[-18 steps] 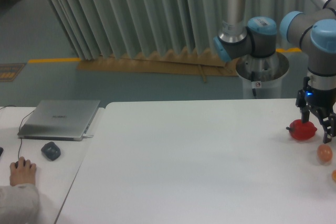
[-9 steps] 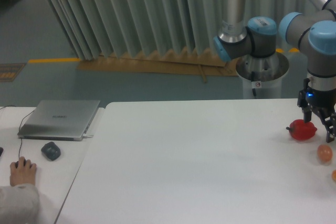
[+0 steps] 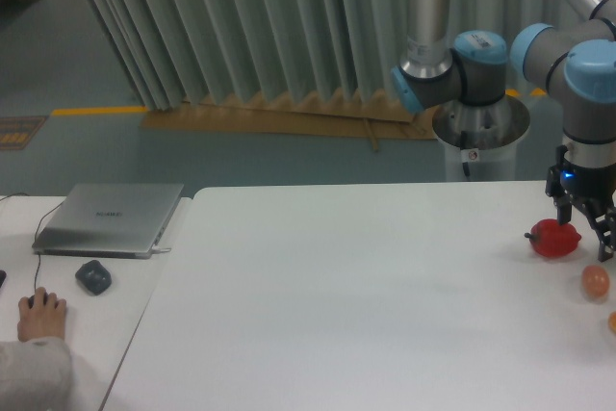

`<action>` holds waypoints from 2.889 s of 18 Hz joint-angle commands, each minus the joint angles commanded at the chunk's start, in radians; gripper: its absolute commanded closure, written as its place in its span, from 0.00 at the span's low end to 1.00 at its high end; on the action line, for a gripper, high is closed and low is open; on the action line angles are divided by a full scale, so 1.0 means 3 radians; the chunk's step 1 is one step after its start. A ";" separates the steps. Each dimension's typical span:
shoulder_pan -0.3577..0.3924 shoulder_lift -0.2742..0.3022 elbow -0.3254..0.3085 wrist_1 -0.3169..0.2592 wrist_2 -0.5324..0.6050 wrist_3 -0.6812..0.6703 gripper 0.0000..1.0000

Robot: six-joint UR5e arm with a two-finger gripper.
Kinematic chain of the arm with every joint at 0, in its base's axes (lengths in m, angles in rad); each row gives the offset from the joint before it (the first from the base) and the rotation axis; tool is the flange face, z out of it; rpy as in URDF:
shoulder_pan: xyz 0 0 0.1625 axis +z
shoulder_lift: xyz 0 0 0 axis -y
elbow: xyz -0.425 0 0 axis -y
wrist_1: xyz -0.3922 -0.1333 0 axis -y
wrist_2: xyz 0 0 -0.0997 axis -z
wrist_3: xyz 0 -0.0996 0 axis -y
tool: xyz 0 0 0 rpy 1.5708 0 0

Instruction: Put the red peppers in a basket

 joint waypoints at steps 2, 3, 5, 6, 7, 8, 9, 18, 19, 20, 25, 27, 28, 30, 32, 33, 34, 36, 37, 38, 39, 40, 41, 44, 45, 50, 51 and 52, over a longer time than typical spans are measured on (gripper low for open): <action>0.0000 0.0000 0.0000 0.0000 0.0000 -0.0077 0.00; 0.0000 0.0000 0.0000 0.0000 0.0000 -0.0097 0.00; 0.0000 0.0000 0.0005 0.0000 -0.0005 -0.0097 0.00; 0.0000 0.0000 0.0010 0.0000 -0.0005 -0.0097 0.00; 0.0000 0.0000 0.0010 0.0000 -0.0005 -0.0092 0.00; 0.0000 -0.0005 0.0010 0.0000 -0.0005 -0.0092 0.00; 0.0000 0.0000 0.0010 0.0000 -0.0005 -0.0092 0.00; 0.0005 0.0000 -0.0046 -0.0020 0.0010 -0.0026 0.00; 0.0000 0.0010 -0.0127 -0.0026 0.0015 -0.0026 0.00; -0.0010 0.0000 -0.0184 -0.0051 0.0025 -0.0026 0.00; -0.0290 -0.0178 -0.0312 -0.0317 0.0785 0.0101 0.00; -0.0322 -0.0179 -0.0317 -0.0373 0.0813 0.0107 0.00; -0.0317 -0.0159 -0.0347 -0.0363 0.0803 0.0112 0.00; -0.0327 -0.0148 -0.0378 -0.0327 0.0823 0.0153 0.00; -0.0332 -0.0148 -0.0389 -0.0332 0.0854 0.0255 0.00; -0.0327 -0.0143 -0.0399 -0.0332 0.0864 0.0311 0.00; -0.0327 -0.0143 -0.0414 -0.0337 0.0920 0.0377 0.00; -0.0337 -0.0138 -0.0475 -0.0337 0.1108 0.0404 0.00; -0.0337 -0.0138 -0.0476 -0.0337 0.1140 0.0414 0.00; -0.0337 -0.0133 -0.0501 -0.0337 0.1150 0.0454 0.00; -0.0343 -0.0118 -0.0516 -0.0337 0.1155 0.0480 0.00; -0.0353 -0.0107 -0.0537 -0.0337 0.1211 0.0475 0.00; -0.0358 -0.0118 -0.0542 -0.0332 0.1222 0.0440 0.00; -0.0450 -0.0128 -0.0568 -0.0322 0.1227 0.0434 0.00; -0.0475 -0.0138 -0.0583 -0.0312 0.1232 0.0409 0.00; -0.0486 -0.0230 -0.0700 -0.0082 0.0926 0.0281 0.00; -0.0466 -0.0220 -0.0746 -0.0062 0.0925 0.0286 0.00; -0.0440 -0.0210 -0.0736 -0.0061 0.0931 0.0291 0.00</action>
